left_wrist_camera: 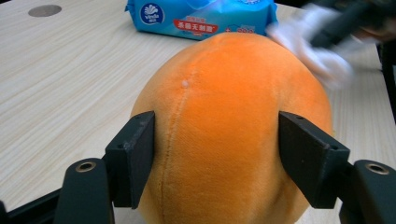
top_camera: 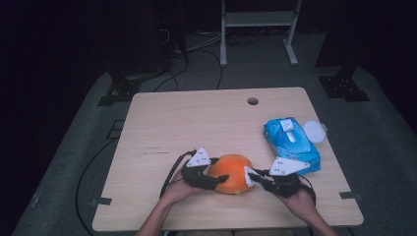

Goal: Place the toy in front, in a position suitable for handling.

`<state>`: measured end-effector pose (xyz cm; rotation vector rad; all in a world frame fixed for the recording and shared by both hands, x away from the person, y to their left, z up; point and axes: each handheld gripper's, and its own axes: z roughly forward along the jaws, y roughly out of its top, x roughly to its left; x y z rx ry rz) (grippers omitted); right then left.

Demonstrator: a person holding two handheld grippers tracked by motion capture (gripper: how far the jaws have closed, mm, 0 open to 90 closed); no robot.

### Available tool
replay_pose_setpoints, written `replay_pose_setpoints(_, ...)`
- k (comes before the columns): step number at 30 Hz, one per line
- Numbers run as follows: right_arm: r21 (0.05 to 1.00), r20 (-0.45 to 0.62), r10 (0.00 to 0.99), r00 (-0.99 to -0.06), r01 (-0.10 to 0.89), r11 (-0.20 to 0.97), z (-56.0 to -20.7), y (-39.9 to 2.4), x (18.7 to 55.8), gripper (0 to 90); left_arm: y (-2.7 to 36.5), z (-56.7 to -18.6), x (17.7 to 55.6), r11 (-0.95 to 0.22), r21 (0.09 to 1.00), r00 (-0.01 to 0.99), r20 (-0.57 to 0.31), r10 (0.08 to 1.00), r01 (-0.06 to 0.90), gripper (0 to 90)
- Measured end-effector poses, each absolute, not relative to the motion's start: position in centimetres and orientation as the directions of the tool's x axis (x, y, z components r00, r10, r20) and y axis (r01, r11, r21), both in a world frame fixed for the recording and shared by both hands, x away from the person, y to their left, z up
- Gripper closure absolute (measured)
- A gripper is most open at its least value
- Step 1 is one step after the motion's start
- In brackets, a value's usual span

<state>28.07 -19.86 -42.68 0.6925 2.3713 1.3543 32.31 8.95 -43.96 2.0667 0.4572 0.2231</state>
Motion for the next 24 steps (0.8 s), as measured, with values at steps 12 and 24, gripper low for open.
replay_pose_setpoints(12, 0.866, 0.018, 0.619, -0.785, 0.322, 0.383, -43.7, -20.8, 29.9, 80.7, 9.6, -44.4, 32.5, -0.423, 0.867, 0.899, -0.060, 0.434, 0.263, 30.2)
replay_pose_setpoints(24, 0.878, 0.057, 0.587, -0.807, 0.320, 0.356, -43.2, -20.5, 29.2, 80.7, 8.9, -44.4, 31.7, -0.455, 0.869, 0.923, -0.005, 0.386, 0.195, 31.1)
